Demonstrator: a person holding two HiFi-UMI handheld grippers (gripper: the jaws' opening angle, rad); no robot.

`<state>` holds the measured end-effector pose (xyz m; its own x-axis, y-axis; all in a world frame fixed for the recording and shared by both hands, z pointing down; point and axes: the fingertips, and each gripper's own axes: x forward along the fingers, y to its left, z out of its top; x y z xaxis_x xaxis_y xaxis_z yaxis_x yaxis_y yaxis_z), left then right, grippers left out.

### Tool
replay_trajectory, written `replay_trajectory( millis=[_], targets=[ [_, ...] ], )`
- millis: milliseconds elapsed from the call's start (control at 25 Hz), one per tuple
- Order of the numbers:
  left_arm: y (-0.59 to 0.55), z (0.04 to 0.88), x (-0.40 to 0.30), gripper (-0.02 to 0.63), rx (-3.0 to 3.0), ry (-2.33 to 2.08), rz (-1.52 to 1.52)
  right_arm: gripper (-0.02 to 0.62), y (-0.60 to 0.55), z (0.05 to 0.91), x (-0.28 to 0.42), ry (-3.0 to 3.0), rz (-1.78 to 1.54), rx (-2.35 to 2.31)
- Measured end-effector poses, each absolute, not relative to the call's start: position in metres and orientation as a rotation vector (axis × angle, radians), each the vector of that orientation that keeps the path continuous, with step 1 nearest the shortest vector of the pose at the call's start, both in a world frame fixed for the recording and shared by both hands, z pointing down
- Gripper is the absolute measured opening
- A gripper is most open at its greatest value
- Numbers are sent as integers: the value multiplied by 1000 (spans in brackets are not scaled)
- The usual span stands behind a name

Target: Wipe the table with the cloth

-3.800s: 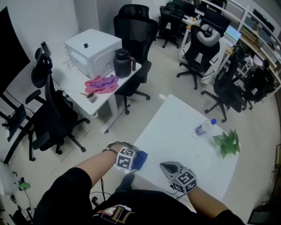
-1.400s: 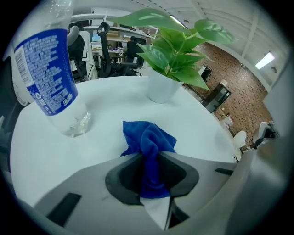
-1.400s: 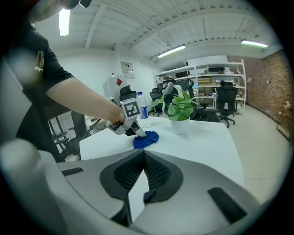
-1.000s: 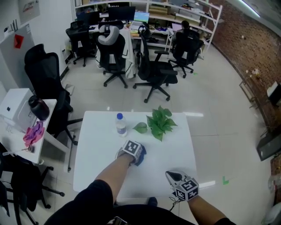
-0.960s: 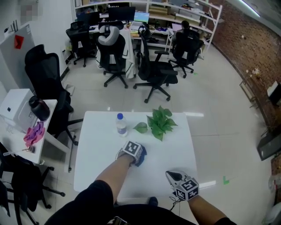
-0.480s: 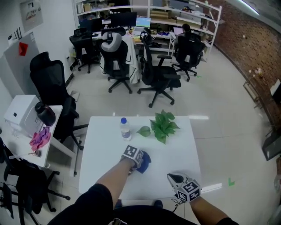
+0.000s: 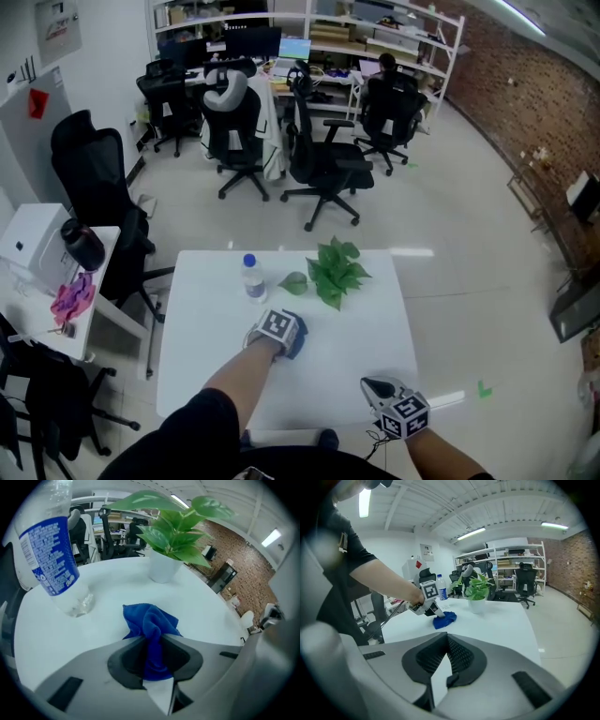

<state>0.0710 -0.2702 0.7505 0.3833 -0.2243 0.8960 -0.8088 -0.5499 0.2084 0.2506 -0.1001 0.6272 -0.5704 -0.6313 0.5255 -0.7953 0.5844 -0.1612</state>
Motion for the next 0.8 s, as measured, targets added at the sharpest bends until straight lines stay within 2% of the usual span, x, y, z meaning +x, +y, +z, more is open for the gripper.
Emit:
replay_trajectory(
  millis=[360, 600, 800],
  targets=[
    [-193, 752, 78, 78, 1980, -668, 1125, 17, -104, 628, 217, -2476, 540, 1079],
    [-275, 717, 74, 77, 2059, -882, 942, 17, -94, 627, 224, -2460, 535, 1084],
    [-308, 736, 83, 77, 2087, -953, 993, 17, -79, 635, 252, -2386, 555, 1126]
  ],
)
